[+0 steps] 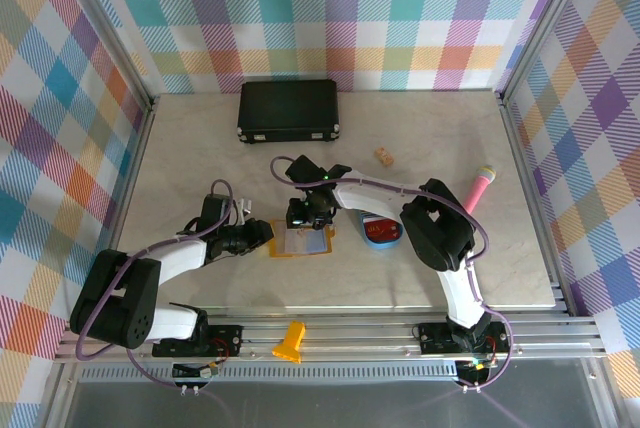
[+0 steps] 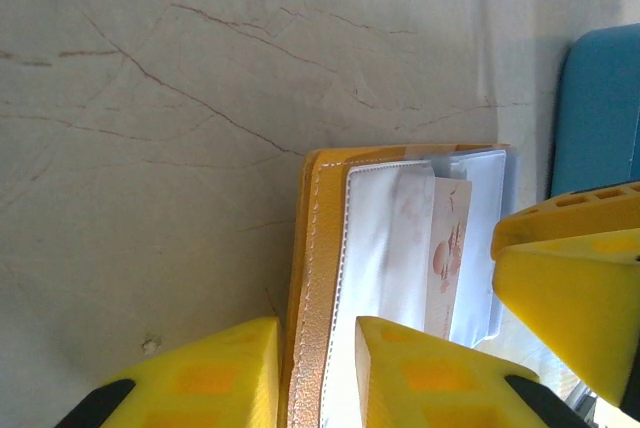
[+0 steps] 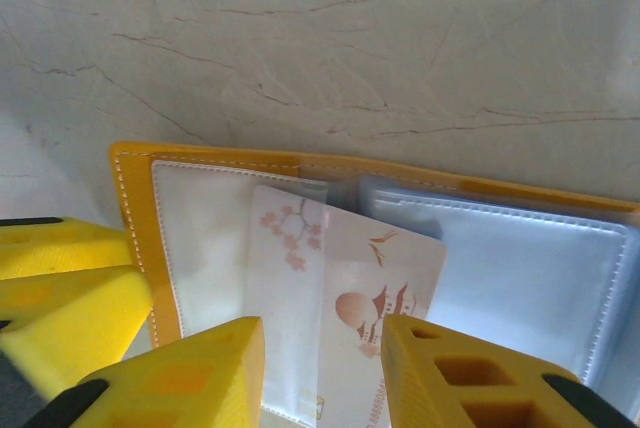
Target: Put the credit cards into the card holder
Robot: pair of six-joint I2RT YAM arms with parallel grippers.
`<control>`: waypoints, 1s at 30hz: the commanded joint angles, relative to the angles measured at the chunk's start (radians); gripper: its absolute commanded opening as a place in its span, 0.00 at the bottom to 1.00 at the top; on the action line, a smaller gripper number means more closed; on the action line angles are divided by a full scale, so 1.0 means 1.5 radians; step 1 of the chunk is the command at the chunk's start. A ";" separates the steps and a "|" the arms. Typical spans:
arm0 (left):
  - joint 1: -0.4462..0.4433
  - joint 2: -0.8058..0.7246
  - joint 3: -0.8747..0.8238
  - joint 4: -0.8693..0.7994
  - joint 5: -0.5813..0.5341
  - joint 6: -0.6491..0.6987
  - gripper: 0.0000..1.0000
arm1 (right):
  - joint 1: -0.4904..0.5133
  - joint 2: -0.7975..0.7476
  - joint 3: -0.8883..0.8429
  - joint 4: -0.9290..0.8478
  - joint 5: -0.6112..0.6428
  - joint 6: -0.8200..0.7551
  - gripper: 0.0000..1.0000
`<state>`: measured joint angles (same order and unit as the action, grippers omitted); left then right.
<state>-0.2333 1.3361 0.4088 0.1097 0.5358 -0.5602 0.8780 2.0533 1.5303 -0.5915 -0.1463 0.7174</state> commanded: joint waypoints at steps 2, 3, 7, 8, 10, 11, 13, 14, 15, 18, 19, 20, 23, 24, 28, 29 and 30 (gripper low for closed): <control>-0.005 0.012 -0.002 0.007 0.013 0.001 0.26 | 0.004 0.011 0.014 -0.036 0.016 -0.002 0.36; -0.004 0.014 -0.002 0.007 0.012 0.002 0.26 | 0.004 0.012 0.015 -0.041 0.022 -0.001 0.36; -0.004 0.020 0.001 0.005 0.008 0.001 0.25 | 0.006 0.019 0.027 -0.061 0.037 -0.008 0.36; -0.004 0.019 0.001 0.005 0.007 0.001 0.25 | 0.007 0.022 0.029 -0.062 0.035 -0.010 0.36; -0.004 0.019 0.001 0.004 0.006 0.002 0.25 | 0.007 0.024 0.031 -0.055 0.029 -0.014 0.36; -0.004 0.018 0.001 0.004 0.005 0.002 0.25 | 0.008 0.024 0.032 -0.053 0.028 -0.016 0.36; -0.004 0.018 0.001 0.003 0.004 0.001 0.24 | 0.009 0.029 0.036 -0.054 0.026 -0.016 0.36; -0.004 0.019 0.001 0.002 0.003 0.001 0.24 | 0.009 0.032 0.038 -0.055 0.025 -0.016 0.36; -0.004 0.019 0.001 0.002 0.003 0.001 0.24 | 0.009 0.035 0.041 -0.057 0.024 -0.015 0.36; -0.004 0.018 0.002 0.001 0.001 0.001 0.23 | 0.009 0.039 0.042 -0.054 0.019 -0.016 0.35; -0.004 0.018 0.001 0.001 0.000 0.001 0.23 | 0.009 0.039 0.042 -0.053 0.019 -0.015 0.35; -0.004 0.017 0.001 0.001 0.000 0.001 0.23 | 0.009 0.040 0.042 -0.054 0.019 -0.014 0.35; -0.004 0.018 0.001 0.001 -0.001 0.001 0.22 | 0.009 0.043 0.044 -0.057 0.016 -0.012 0.35; -0.004 0.018 0.001 0.001 0.000 0.001 0.22 | 0.009 0.044 0.043 -0.056 0.014 -0.012 0.35; -0.004 0.022 0.003 0.001 0.000 0.001 0.22 | 0.010 0.047 0.043 -0.051 0.007 -0.013 0.35; -0.004 0.023 0.003 0.001 0.000 0.001 0.22 | 0.010 0.048 0.044 -0.049 0.004 -0.013 0.35; -0.004 0.023 0.003 0.002 0.000 0.002 0.22 | 0.010 0.048 0.045 -0.048 0.002 -0.014 0.35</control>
<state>-0.2333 1.3624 0.4088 0.1085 0.5339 -0.5602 0.8852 2.1052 1.5658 -0.6487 -0.1181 0.7166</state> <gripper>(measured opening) 0.222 0.354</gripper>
